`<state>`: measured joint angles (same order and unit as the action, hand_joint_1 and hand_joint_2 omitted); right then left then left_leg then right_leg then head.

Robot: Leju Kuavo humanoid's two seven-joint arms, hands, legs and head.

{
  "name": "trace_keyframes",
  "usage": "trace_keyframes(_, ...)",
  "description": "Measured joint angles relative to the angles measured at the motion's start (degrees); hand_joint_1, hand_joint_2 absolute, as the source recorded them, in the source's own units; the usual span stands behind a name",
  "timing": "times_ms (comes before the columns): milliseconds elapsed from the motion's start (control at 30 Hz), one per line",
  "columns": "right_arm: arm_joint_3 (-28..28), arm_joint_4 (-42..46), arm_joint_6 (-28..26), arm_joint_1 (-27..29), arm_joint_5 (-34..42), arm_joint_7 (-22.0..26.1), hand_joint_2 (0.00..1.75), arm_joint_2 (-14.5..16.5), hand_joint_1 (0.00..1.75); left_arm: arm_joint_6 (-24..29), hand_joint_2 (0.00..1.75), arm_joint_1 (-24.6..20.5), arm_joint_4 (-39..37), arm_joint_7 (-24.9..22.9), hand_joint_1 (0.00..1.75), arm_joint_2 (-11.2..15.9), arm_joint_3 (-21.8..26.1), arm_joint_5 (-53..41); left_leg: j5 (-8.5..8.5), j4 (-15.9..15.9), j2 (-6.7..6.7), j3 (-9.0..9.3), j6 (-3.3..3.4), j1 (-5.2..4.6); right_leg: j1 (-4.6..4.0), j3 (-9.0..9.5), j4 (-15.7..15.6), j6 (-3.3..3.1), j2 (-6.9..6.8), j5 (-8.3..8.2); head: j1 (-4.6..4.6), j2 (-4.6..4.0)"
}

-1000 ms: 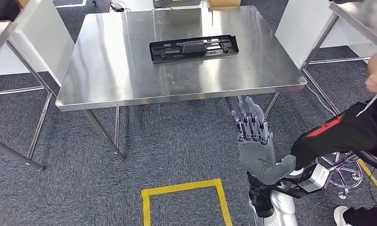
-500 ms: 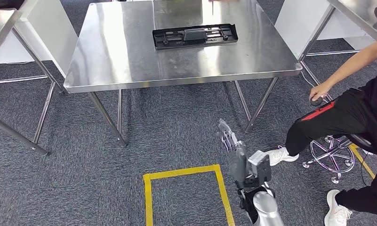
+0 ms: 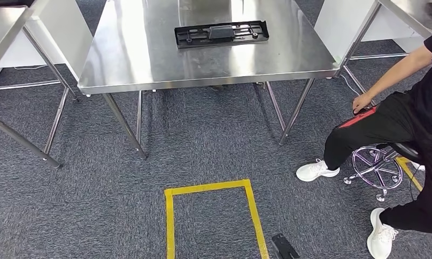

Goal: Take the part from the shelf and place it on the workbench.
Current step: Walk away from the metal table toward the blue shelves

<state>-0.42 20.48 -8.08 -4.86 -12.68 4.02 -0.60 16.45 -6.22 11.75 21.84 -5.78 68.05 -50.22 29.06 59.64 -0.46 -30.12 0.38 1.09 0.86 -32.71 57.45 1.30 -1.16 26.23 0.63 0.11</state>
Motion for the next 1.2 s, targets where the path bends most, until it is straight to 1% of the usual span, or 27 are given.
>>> trace_keyframes(67, 0.0, -2.6, 0.5, 0.4, -0.5, -4.2, 0.0, -0.1, 0.0, -0.1, 0.0, 0.0, 0.0, 0.1, 0.0, 0.0, 0.0, -0.3, 0.41, -1.4, 0.0, 0.44, 0.37, -0.32, -0.04, -0.35, 0.0, 0.99, 0.04, -0.66, 0.02, 0.0)
trace_keyframes(133, 0.0, -4.7, 0.8, 1.0, -1.2, -7.6, 0.0, 0.0, 0.0, -0.2, 0.0, -0.1, 0.0, 0.3, 0.0, -0.1, 0.0, -0.6, -0.32, -2.1, 0.27, 0.03, 1.31, -0.24, -0.03, -1.02, 0.9, 1.48, 0.23, 0.16, 0.05, 0.0)
trace_keyframes(167, 0.0, -5.5, 0.9, 1.3, -1.6, -9.1, 0.0, 0.1, 0.0, -0.2, 0.0, -0.1, 0.0, 0.3, 0.0, -0.1, 0.0, -0.7, -0.89, -2.5, 0.43, -0.4, 1.88, -0.15, -0.05, -1.75, 2.6, 1.33, 0.42, 1.81, 0.12, 0.0)
trace_keyframes(233, 0.0, -6.7, 1.0, 1.6, -2.1, -11.5, 0.0, 0.2, 0.0, -0.2, 0.0, -0.1, 0.0, 0.3, 0.0, -0.2, 0.0, -0.8, -2.2, -2.7, 0.7, -1.81, 2.56, -0.12, 0.07, -3.83, 8.7, 0.72, 0.73, 6.76, 0.25, 0.0)
trace_keyframes(267, 0.0, -7.0, 0.9, 1.6, -2.1, -12.0, 0.0, 0.3, 0.0, -0.2, 0.0, -0.1, 0.0, 0.3, 0.0, -0.2, 0.0, -0.9, -2.88, -2.6, 0.85, -2.66, 2.57, -0.14, 0.16, -4.69, 12.4, 0.75, 0.81, 8.68, 0.27, 0.0)
trace_keyframes(300, 0.0, -7.4, 0.7, 1.6, -2.2, -12.3, 0.0, 0.3, 0.0, -0.2, 0.0, -0.1, 0.0, 0.2, 0.0, -0.3, -0.1, -0.9, -3.6, -2.6, 1.01, -3.57, 2.48, -0.14, 0.24, -4.98, 15.2, 1.15, 0.84, 9.47, 0.27, 0.0)
trace_keyframes(333, 0.0, -7.6, 0.5, 1.6, -2.2, -12.4, 0.0, 0.3, 0.0, -0.2, 0.0, -0.1, 0.0, 0.2, 0.0, -0.3, -0.1, -1.1, -4.33, -2.6, 1.15, -4.5, 2.32, -0.1, 0.37, -4.46, 16.4, 1.88, 0.85, 9.04, 0.27, 0.0)
trace_keyframes(367, 0.0, -7.8, 0.2, 1.6, -2.2, -12.4, 0.0, 0.3, 0.0, -0.3, 0.0, -0.1, 0.0, 0.3, 0.0, -0.4, -0.1, -1.2, -5.05, -2.5, 1.24, -5.41, 2.09, -0.03, 0.55, -2.91, 15.6, 2.76, 0.85, 7.65, 0.27, 0.0)
trace_keyframes(400, 0.0, -7.9, 0.0, 1.6, -2.3, -12.4, 0.0, 0.3, 0.0, -0.4, 0.0, -0.1, 0.0, 0.3, 0.0, -0.5, -0.2, -1.4, -5.79, -2.5, 1.3, -6.28, 1.78, 0.07, 0.79, -0.34, 12.9, 3.53, 0.86, 6.12, 0.27, 0.0)
trace_keyframes(433, 0.0, -8.0, -0.2, 1.5, -2.3, -12.4, 0.0, 0.4, 0.0, -0.6, 0.0, -0.2, 0.0, 0.4, 0.0, -0.5, -0.3, -1.5, -6.47, -2.3, 1.29, -7.01, 1.41, 0.08, 1.01, 3.07, 8.6, 3.92, 0.89, 5.32, 0.32, 0.0)
trace_keyframes(467, 0.0, -8.0, -0.3, 1.4, -2.3, -12.4, 0.0, 0.4, 0.0, -0.7, 0.0, -0.2, 0.0, 0.4, 0.0, -0.5, -0.4, -1.6, -7.12, -2.2, 1.28, -7.55, 1.0, 0.03, 0.97, 6.49, 3.7, 3.81, 1.03, 5.49, 0.37, 0.0)
trace_keyframes(500, 0.0, -8.1, -0.4, 1.3, -2.3, -12.4, 0.0, 0.4, 0.0, -0.8, 0.0, -0.3, 0.0, 0.4, 0.0, -0.5, -0.4, -1.7, -7.79, -2.1, 1.26, -7.85, 0.63, -0.08, 0.88, 8.83, 0.0, 3.35, 1.18, 6.1, 0.4, 0.0)
trace_keyframes(533, 0.0, -8.2, -0.4, 1.2, -2.3, -12.4, 0.0, 0.5, 0.0, -0.8, 0.0, -0.3, 0.0, 0.5, 0.0, -0.5, -0.5, -1.7, -8.44, -2.2, 1.24, -7.99, 0.33, -0.18, 0.69, 10.1, -2.3, 2.73, 1.32, 6.75, 0.43, 0.0)
trace_keyframes(600, 0.0, -8.4, -0.5, 1.2, -2.3, -12.4, 0.0, 0.5, 0.0, -0.8, 0.0, -0.2, 0.0, 0.5, 0.0, -0.5, -0.6, -1.7, -9.61, -2.5, 1.23, -8.2, -0.22, -0.03, 0.65, 9.38, -2.7, 1.33, 1.31, 6.5, 0.32, 0.0)
trace_keyframes(633, 0.0, -8.6, -0.5, 1.3, -2.3, -12.4, 0.0, 0.6, 0.0, -0.8, 0.0, -0.1, 0.0, 0.6, 0.0, -0.4, -0.6, -1.7, -8.95, -2.2, 1.2, -8.51, -0.44, 0.15, 0.73, 8.78, -2.6, 0.59, 1.15, 5.94, 0.25, 0.0)
trace_keyframes(667, 0.0, -8.7, -0.5, 1.3, -2.3, -12.4, 0.0, 0.6, 0.0, -0.8, 0.0, 0.0, 0.0, 0.6, 0.0, -0.5, -0.6, -1.7, -7.01, -1.1, 1.14, -8.97, -0.66, 0.31, 0.79, 8.04, -2.5, -0.2, 0.99, 5.27, 0.18, 0.0)
trace_keyframes(700, 0.0, -8.8, -0.6, 1.4, -2.2, -12.4, 0.0, 0.7, 0.0, -0.9, 0.0, 0.1, 0.0, 0.6, 0.0, -0.5, -0.6, -1.7, -3.96, 1.2, 1.05, -9.59, -0.79, 0.41, 0.8, 7.27, -2.4, -0.87, 0.84, 4.5, 0.11, 0.0)
trace_keyframes(767, 0.0, -8.9, -0.9, 1.5, -2.2, -12.4, 0.0, 0.7, 0.0, -1.0, 0.0, 0.2, 0.0, 0.8, 0.0, -0.5, -0.8, -1.8, 2.55, 8.7, 0.9, -10.83, -0.93, 0.4, 0.33, 5.51, -2.3, -1.53, 0.64, 2.94, 0.09, 0.0)
trace_keyframes(800, 0.0, -9.0, -1.2, 1.5, -2.2, -12.5, 0.0, 0.7, 0.0, -1.1, 0.0, 0.2, 0.0, 1.0, 0.0, -0.5, -0.8, -1.8, 4.03, 12.3, 0.85, -11.04, -0.93, 0.4, 0.1, 4.58, -2.1, -1.62, 0.58, 2.21, 0.08, 0.0)
trace_keyframes(833, 0.0, -9.0, -1.3, 1.5, -2.2, -12.6, 0.0, 0.7, 0.0, -1.2, 0.0, 0.2, 0.0, 1.2, 0.0, -0.5, -0.9, -1.9, 4.02, 14.5, 0.82, -10.61, -0.85, 0.4, -0.09, 3.58, -1.8, -1.6, 0.54, 1.55, 0.09, 0.0)
trace_keyframes(867, 0.0, -9.1, -1.5, 1.5, -2.2, -12.8, 0.0, 0.7, 0.0, -1.4, 0.0, 0.1, 0.0, 1.4, 0.0, -0.5, -1.0, -1.9, 2.9, 14.7, 0.79, -9.3, -0.67, 0.39, -0.22, 2.57, -1.4, -1.53, 0.54, 0.99, 0.09, 0.0)
trace_keyframes(900, 0.0, -9.1, -1.7, 1.5, -2.2, -13.1, 0.0, 0.7, 0.0, -1.5, 0.0, 0.1, 0.0, 1.5, 0.0, -0.6, -1.1, -1.9, 1.47, 13.0, 0.72, -7.01, -0.4, 0.37, -0.29, 1.53, -0.9, -1.4, 0.56, 0.51, 0.08, 0.0)
trace_keyframes(967, 0.0, -9.2, -2.0, 1.5, -2.4, -13.4, 0.0, 0.9, 0.0, -1.5, 0.0, 0.0, 0.0, 1.7, 0.0, -0.6, -1.3, -1.9, 0.86, 5.0, 0.45, -0.45, 0.36, 0.17, -0.45, -0.04, -0.1, -1.02, 0.61, -0.27, 0.1, 0.0)
trace_keyframes(1033, 0.0, -9.2, -2.2, 1.5, -2.7, -13.6, 0.0, 1.0, 0.0, -1.5, 0.0, -0.3, 0.0, 1.8, 0.0, -0.6, -1.4, -1.9, 2.36, -1.5, 0.27, 3.86, 0.83, -0.25, -0.5, -0.94, 0.4, -0.3, 0.57, -1.15, 0.14, 0.0)
trace_keyframes(1067, 0.0, -9.2, -2.2, 1.4, -2.9, -13.6, 0.0, 1.1, 0.0, -1.5, 0.0, -0.3, 0.0, 1.8, 0.0, -0.6, -1.4, -1.9, 2.68, -2.8, 0.29, 4.19, 0.98, -0.51, -0.47, -1.21, 0.4, 0.12, 0.53, -1.63, 0.15, 0.0)
trace_keyframes(1133, 0.0, -9.3, -2.3, 1.4, -3.3, -13.6, 0.0, 1.0, 0.0, -1.5, 0.0, -0.4, 0.0, 1.8, 0.0, -0.7, -1.4, -1.8, 1.82, -3.5, 0.48, 3.34, 1.68, -0.65, -0.37, -1.95, 0.5, 0.74, 0.57, -1.98, 0.11, 0.0)
trace_keyframes(1200, 0.1, -9.3, -2.4, 1.5, -3.5, -13.6, 0.0, 1.0, 0.0, -1.6, 0.0, -0.4, 0.0, 2.1, 0.0, -0.8, -1.4, -1.9, 0.28, -4.1, 0.71, 2.11, 2.58, -0.52, -0.35, -3.31, 3.2, 0.39, 0.78, 0.95, 0.25, 0.0)
